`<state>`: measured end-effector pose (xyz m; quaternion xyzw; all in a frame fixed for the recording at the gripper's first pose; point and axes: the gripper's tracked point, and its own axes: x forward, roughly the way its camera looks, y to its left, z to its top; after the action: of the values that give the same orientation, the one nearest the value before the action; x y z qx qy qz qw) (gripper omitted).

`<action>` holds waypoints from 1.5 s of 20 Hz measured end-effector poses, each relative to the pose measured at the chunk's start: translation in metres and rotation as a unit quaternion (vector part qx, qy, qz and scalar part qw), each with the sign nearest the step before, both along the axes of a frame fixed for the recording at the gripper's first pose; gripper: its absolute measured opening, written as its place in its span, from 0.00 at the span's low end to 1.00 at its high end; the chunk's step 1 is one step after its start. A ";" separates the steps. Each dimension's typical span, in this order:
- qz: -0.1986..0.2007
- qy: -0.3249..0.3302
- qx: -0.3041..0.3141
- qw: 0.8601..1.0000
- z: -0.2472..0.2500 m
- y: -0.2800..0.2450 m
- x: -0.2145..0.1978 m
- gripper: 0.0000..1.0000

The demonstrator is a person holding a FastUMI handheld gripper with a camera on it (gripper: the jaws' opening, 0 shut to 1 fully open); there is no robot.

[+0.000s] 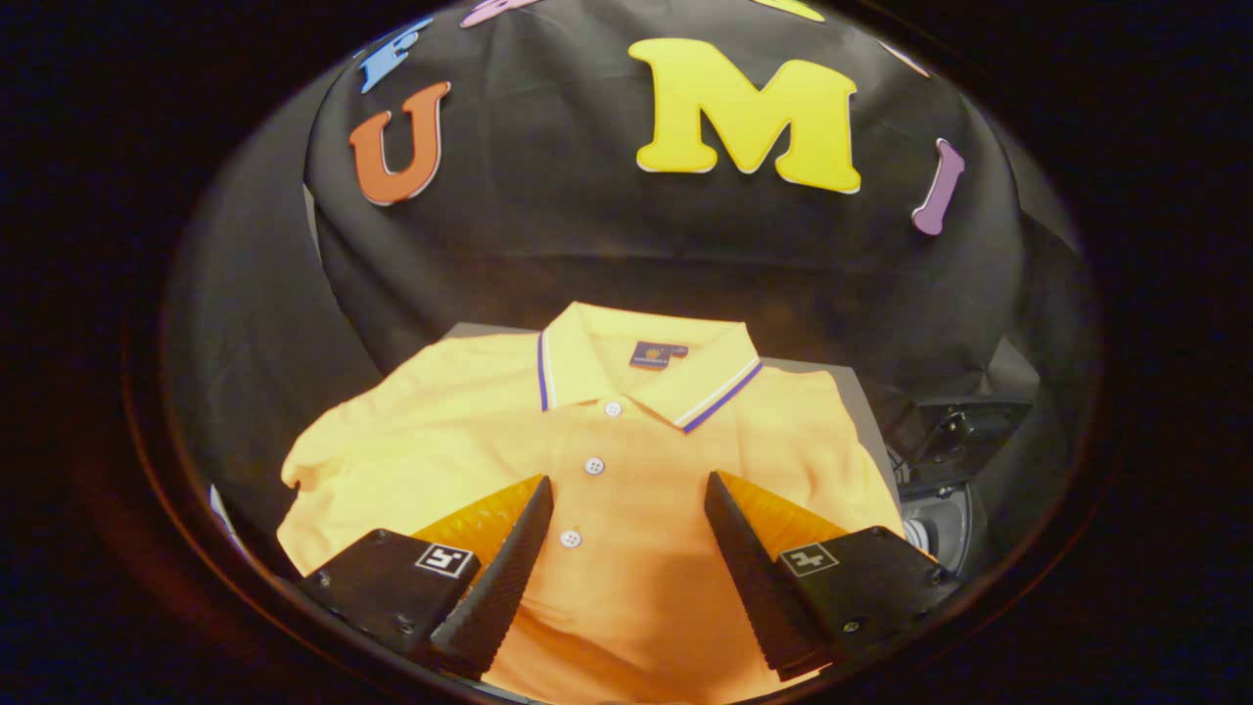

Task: Put the clothes into the washing machine and then close the washing machine lid.

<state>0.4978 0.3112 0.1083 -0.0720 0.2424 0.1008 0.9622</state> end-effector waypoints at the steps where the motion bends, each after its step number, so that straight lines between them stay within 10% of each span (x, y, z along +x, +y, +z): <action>1: -0.005 0.004 -0.004 1.000 -0.001 0.002 0.001 0.99; 9: 0.012 -0.001 -0.006 1.000 -0.005 0.008 0.000 0.93; 18: 0.088 -0.001 0.012 0.996 -0.006 0.017 -0.005 0.09; 30: 0.065 -0.078 0.094 0.990 0.084 -0.026 -0.077 0.05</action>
<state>0.4213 0.2856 0.1922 -0.0043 0.1510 0.1801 0.9720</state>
